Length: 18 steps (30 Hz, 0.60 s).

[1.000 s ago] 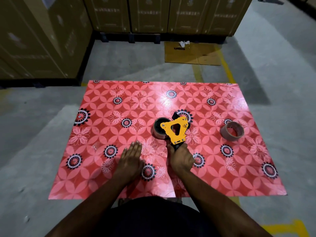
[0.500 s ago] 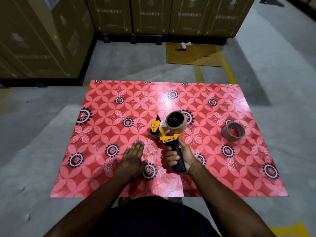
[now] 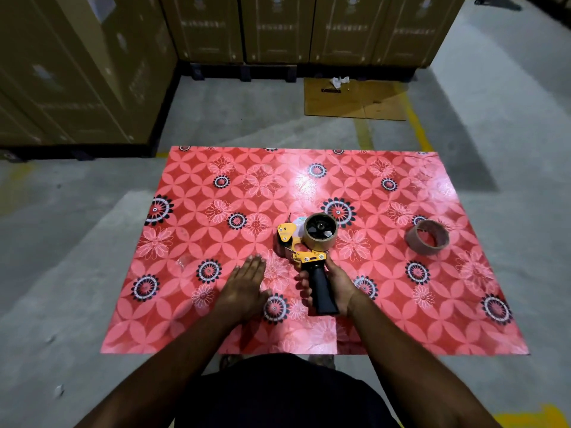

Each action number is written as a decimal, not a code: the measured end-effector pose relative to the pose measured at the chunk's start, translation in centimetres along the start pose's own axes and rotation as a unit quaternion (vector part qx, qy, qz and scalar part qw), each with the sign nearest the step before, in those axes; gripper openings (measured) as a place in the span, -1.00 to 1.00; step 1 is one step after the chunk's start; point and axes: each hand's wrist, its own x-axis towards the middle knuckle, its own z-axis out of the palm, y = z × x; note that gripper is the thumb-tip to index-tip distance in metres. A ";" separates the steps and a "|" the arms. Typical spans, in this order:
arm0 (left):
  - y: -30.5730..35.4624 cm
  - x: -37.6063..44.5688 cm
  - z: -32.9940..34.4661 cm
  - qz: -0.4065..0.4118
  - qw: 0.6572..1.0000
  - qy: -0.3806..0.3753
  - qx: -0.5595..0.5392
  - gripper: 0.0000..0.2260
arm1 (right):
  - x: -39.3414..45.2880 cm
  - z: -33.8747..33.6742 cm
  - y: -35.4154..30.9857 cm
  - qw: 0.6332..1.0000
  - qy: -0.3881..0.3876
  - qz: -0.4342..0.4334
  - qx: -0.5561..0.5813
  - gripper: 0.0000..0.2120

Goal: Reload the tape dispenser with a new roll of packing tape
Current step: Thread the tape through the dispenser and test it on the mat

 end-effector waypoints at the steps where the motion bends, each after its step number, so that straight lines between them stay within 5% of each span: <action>1: -0.1 0.0 0.1 -0.001 1.000 -0.002 0.001 -0.28 | -0.1 0.1 -0.1 0.999 0.029 -0.008 -0.035 -0.24; 7: 0.0 -0.1 0.6 -0.004 1.000 -0.002 0.012 -0.27 | -0.6 0.6 -0.6 0.956 0.202 -0.079 -0.199 -0.37; 9: 0.2 -0.1 0.7 -0.008 1.000 0.002 0.011 -0.29 | -1.3 0.5 -1.3 0.865 0.326 -0.137 -0.356 -0.54; 14: 1.0 -0.5 0.7 -0.023 1.000 0.009 0.005 -0.32 | -5.7 -2.3 -6.3 0.549 0.525 -0.276 -0.589 -0.88; 18: 2.5 -0.8 0.0 -0.032 0.999 0.011 -0.011 -0.34 | -8.6 -5.4 -10.4 0.448 0.585 -0.231 -0.636 -0.69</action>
